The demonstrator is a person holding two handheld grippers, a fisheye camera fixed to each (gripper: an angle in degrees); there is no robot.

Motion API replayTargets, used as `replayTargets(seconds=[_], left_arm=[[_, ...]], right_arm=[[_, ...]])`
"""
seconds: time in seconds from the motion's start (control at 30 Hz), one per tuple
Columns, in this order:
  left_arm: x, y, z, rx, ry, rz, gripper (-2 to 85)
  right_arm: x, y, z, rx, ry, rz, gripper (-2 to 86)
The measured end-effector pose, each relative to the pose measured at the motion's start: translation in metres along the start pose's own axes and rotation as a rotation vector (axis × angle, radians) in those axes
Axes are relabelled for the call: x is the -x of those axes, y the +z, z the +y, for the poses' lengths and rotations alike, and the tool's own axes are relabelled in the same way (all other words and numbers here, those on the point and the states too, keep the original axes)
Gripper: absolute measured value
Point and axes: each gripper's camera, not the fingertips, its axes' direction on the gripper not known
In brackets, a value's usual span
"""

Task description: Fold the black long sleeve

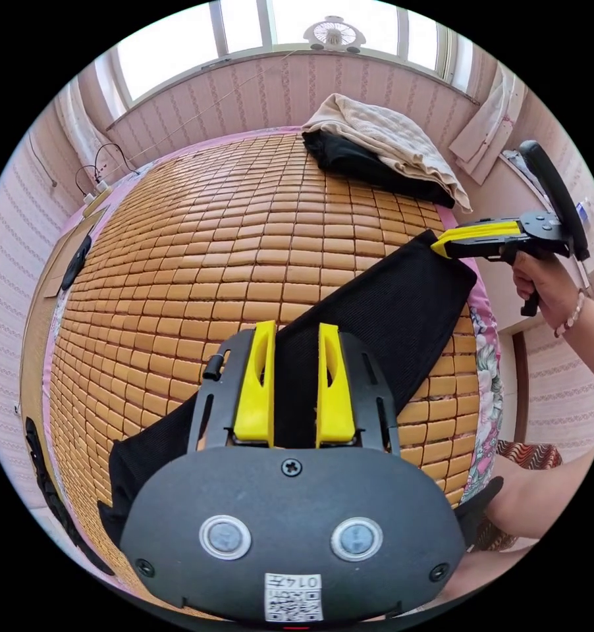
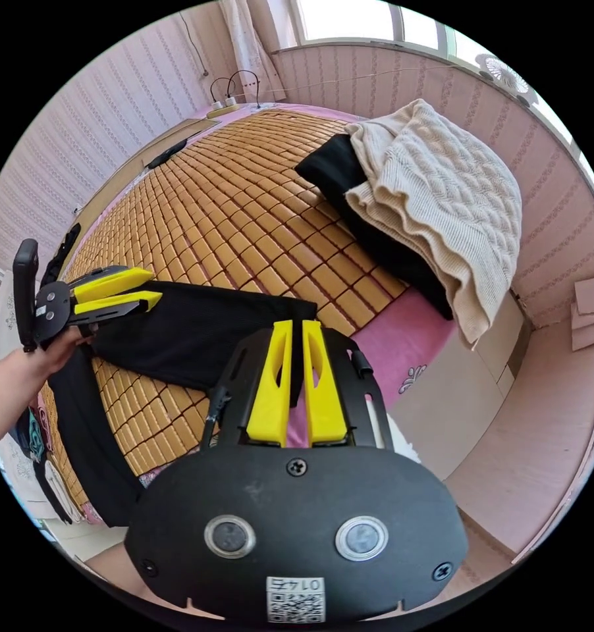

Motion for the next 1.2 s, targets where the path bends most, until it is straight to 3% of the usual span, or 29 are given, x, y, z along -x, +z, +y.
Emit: replayTargets(seconds=[0.17,0.37,0.6,0.93,1.07,1.2], left_arm=[[-0.010,-0.006,0.004,-0.017,0.063,-0.014,0.8],[0.012,-0.040,0.026,-0.085,-0.046,0.034,-0.3],[0.053,-0.141,0.122,-0.206,-0.221,0.012,-0.6],[0.058,-0.229,0.290,-0.131,-0.482,-0.118,-0.8],[0.056,-0.243,0.332,-0.098,-0.566,-0.119,-0.9],[0.060,-0.261,0.371,-0.114,-0.675,-0.129,-1.0]], right_arm=[[-0.014,-0.027,0.021,-0.100,-0.031,-0.144,0.3],[-0.018,-0.082,0.062,-0.189,-0.143,-0.574,0.3],[0.045,-0.114,0.110,-0.090,-0.332,-1.075,0.3],[0.204,-0.076,0.180,0.266,-0.612,-1.323,0.4],[0.250,-0.068,0.194,0.360,-0.678,-1.355,0.4],[0.308,-0.068,0.217,0.418,-0.885,-1.289,0.4]])
